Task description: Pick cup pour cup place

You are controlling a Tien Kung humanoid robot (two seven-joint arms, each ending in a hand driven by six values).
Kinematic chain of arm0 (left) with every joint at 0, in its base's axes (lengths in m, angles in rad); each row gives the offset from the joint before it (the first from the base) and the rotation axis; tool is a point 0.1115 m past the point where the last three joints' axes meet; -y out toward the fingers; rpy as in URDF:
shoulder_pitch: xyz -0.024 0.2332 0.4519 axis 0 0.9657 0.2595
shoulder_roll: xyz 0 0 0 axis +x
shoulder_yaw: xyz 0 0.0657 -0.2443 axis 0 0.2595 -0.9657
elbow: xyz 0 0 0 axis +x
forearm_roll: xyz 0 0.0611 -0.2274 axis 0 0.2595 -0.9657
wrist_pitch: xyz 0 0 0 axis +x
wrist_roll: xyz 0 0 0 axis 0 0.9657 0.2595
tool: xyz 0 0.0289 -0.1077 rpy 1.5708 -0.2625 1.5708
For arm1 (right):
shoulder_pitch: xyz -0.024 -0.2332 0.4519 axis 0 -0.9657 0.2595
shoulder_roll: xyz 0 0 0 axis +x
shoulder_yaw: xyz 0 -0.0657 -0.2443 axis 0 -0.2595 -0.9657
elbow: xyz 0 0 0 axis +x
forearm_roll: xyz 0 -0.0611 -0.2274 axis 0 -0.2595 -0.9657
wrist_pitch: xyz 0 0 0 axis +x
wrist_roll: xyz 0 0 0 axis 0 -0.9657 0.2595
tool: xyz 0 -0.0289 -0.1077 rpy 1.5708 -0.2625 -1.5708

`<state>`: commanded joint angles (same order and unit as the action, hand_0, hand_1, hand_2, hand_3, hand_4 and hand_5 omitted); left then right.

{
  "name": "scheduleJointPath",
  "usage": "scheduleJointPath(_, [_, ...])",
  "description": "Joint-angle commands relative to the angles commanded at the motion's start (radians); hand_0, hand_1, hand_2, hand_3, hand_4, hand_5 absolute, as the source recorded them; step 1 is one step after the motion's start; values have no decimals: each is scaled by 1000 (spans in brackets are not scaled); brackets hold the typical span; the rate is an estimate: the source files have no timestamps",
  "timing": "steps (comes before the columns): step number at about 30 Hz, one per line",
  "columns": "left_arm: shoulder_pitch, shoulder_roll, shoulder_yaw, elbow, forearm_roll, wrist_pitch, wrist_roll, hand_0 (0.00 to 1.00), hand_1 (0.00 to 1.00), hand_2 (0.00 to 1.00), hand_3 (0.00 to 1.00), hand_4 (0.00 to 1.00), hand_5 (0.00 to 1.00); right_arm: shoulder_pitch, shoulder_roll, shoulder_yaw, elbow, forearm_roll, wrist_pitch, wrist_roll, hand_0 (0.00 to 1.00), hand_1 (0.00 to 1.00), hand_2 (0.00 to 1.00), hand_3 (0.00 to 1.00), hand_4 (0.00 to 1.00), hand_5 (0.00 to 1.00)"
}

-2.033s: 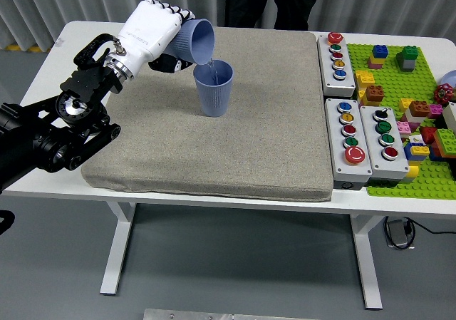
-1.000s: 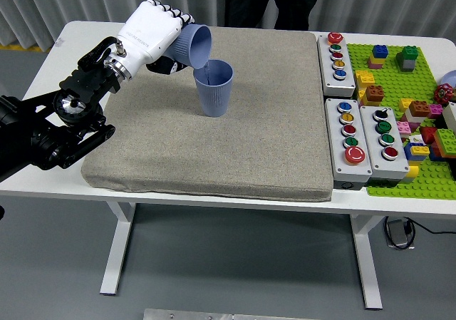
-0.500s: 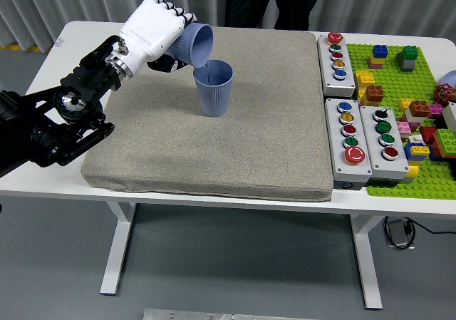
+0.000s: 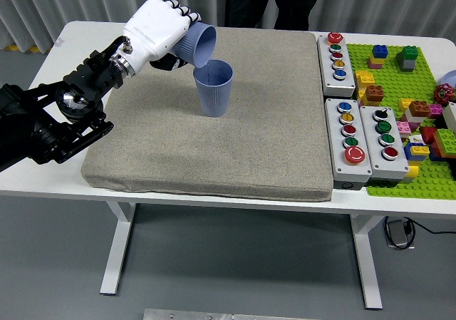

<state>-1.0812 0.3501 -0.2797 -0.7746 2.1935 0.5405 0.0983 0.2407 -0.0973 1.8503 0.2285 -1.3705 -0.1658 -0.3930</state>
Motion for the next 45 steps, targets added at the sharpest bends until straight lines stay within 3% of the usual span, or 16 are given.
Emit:
scheduleJointPath(12, [-16,2,26,-2,16,-12,11,426,444,471,517,701,122,2,0,-1,0,4,-1,0,693,658,609,632,2,297])
scheduleJointPath(16, [-15,5,12,-7,7,-6,9,425,444,471,515,701,119,3,0,-2,0,5,-1,-1,693,658,608,632,2,298])
scheduleJointPath(21, [5,14,-39,-33,-68,-5,-5,425,444,471,515,701,119,3,0,0,0,5,-1,0,693,658,608,632,2,298])
scheduleJointPath(28, [69,38,-202,-99,-356,-39,-41,428,444,470,515,705,118,-1,2,6,0,-4,2,-1,694,658,608,632,2,299])
scheduleJointPath(30, [77,40,-218,-108,-441,-45,-45,428,444,470,515,705,118,-2,3,6,0,-4,2,-2,694,658,608,632,2,299])
scheduleJointPath(32, [124,46,-306,-162,-538,-85,-60,428,444,470,515,705,118,-6,4,8,0,-9,4,-3,694,658,608,632,2,299])
scheduleJointPath(36, [196,35,-452,-226,-694,-107,-70,429,443,469,514,706,120,-15,5,13,1,-18,7,-5,694,658,609,632,2,300])
scheduleJointPath(42, [346,8,-662,-320,-948,-66,-78,426,443,467,513,711,125,-32,11,20,2,-29,9,-7,693,658,610,632,2,300])
scheduleJointPath(45, [399,10,-693,-355,-990,-49,-80,426,443,467,513,711,125,-36,11,22,1,-30,11,-6,693,658,610,632,2,300])
